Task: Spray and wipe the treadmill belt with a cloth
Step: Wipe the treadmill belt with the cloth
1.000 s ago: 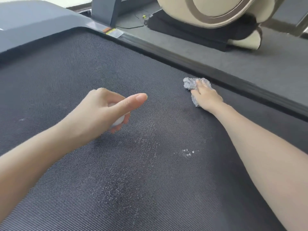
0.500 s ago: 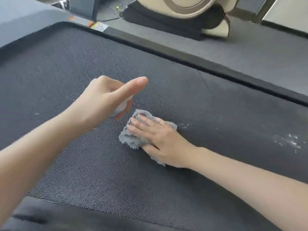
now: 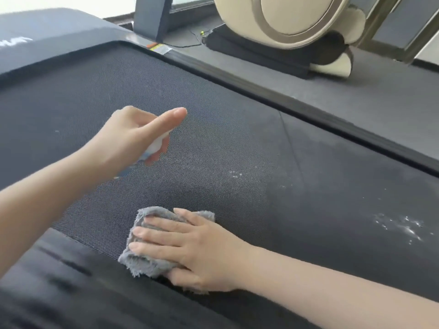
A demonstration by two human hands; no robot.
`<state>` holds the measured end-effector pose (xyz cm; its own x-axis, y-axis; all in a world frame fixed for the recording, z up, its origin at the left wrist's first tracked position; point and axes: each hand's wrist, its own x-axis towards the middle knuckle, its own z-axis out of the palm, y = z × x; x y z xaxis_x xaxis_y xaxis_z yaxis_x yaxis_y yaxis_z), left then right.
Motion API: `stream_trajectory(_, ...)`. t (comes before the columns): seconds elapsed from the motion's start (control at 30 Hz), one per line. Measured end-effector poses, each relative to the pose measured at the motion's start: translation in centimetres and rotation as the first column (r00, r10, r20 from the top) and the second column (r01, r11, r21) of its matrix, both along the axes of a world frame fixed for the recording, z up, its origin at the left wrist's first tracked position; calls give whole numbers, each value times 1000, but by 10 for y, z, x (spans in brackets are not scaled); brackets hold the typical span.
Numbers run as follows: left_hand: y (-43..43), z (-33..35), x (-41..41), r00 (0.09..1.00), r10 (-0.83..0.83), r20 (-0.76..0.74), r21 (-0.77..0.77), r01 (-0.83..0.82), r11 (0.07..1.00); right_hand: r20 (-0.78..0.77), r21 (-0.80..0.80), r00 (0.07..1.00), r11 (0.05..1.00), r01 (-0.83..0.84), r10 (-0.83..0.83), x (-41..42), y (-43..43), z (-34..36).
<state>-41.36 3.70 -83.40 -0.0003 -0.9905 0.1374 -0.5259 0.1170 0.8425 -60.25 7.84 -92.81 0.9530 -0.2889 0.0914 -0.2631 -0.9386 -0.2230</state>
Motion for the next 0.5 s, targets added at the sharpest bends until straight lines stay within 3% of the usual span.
stream_trajectory(0.37, 53, 19, -69, 989, 128, -74, -4, -128, 992, -91, -44, 995, 998, 47, -51, -8, 3, 10)
stream_trajectory(0.5, 70, 22, -61, 989, 149, 10, 0, -149, 989, -90, -32, 994, 997, 66, -68, -18, 2, 9)
